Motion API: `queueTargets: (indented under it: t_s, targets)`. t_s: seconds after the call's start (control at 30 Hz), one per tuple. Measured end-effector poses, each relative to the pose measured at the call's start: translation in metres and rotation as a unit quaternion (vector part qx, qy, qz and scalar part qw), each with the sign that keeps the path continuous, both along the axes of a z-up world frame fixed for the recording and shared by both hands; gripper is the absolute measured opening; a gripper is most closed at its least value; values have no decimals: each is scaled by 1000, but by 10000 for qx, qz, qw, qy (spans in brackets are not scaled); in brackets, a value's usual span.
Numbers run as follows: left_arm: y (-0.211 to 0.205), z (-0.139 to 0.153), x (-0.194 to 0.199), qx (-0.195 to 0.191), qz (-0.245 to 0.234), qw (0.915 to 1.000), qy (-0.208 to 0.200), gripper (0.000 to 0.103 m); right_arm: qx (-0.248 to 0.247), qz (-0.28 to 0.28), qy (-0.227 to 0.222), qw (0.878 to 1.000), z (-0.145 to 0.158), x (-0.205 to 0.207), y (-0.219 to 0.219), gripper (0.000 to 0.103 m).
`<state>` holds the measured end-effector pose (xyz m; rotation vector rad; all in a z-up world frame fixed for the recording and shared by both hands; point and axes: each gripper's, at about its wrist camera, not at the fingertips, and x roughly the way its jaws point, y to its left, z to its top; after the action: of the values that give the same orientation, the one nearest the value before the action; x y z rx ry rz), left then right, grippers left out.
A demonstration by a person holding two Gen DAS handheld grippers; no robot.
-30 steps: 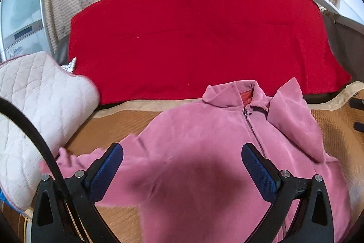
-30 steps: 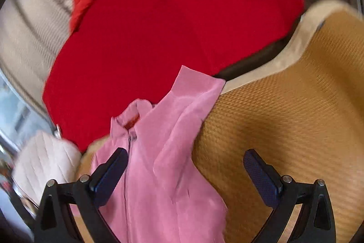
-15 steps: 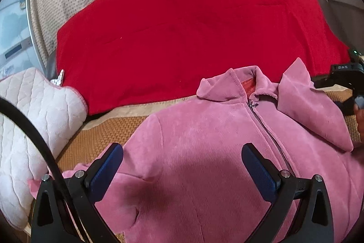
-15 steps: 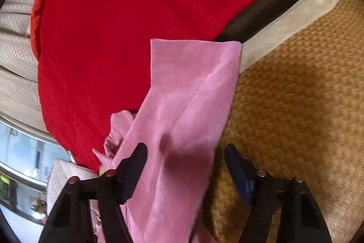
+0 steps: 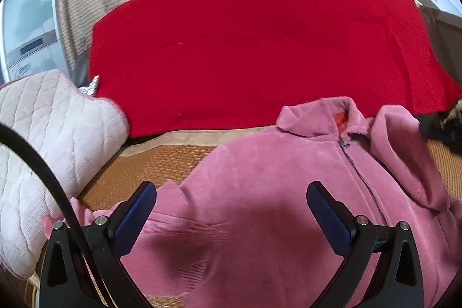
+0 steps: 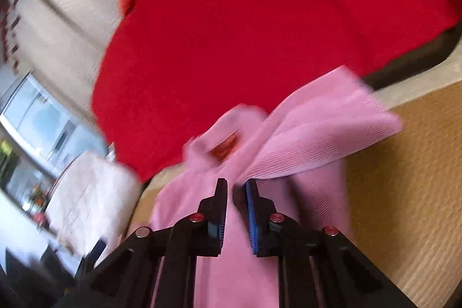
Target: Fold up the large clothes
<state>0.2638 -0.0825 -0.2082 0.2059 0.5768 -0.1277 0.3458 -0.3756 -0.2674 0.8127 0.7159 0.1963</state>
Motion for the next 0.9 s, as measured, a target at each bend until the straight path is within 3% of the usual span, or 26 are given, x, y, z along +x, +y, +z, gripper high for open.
queueTargets:
  t_s: [0.1, 0.17, 0.23, 0.3, 0.37, 0.4, 0.43, 0.53, 0.63, 0.73, 0.8, 0.9]
  targets:
    - [15, 1, 2, -80, 171, 9998, 11, 103, 329, 478, 122, 9982, -10, -7, 40, 14]
    - [24, 0, 2, -118, 277, 9995, 15, 103, 379, 689, 447, 9959, -26, -9, 65, 14]
    - [29, -1, 3, -150, 318, 9994, 44, 103, 446, 746, 732, 9935, -32, -15, 67, 15]
    - [27, -1, 1, -217, 229, 9995, 62, 103, 788, 443, 626, 9939, -28, -20, 49, 19]
    - [18, 0, -4, -201, 43, 9998, -19, 103, 974, -249, 520, 9936, -18, -32, 11, 51]
    - [13, 1, -6, -173, -33, 9998, -33, 103, 1055, -506, 482, 9920, -17, -38, -3, 92]
    - [6, 3, -9, -175, -136, 9997, -35, 103, 1217, -992, 340, 9870, -17, -49, -24, 98]
    - [-30, 15, -13, -429, -561, 9974, 154, 103, 1610, -1710, 144, 9719, -25, -69, -63, 96]
    - [-83, 29, -11, -333, -920, 9948, 298, 103, 2307, -2020, 104, 9518, -40, -74, -83, 90]
    - [-155, 43, -2, -288, -1341, 9893, 503, 103, 2336, -2247, 58, 9460, -41, -74, -88, 90]
    - [-206, 41, 9, -64, -1498, 9857, 772, 103, 2291, -2414, 50, 9430, -41, -84, -104, 90]
    - [-276, 23, 24, 436, -1651, 9784, 1162, 103, 2684, -2665, -41, 9257, -46, -95, -122, 90]
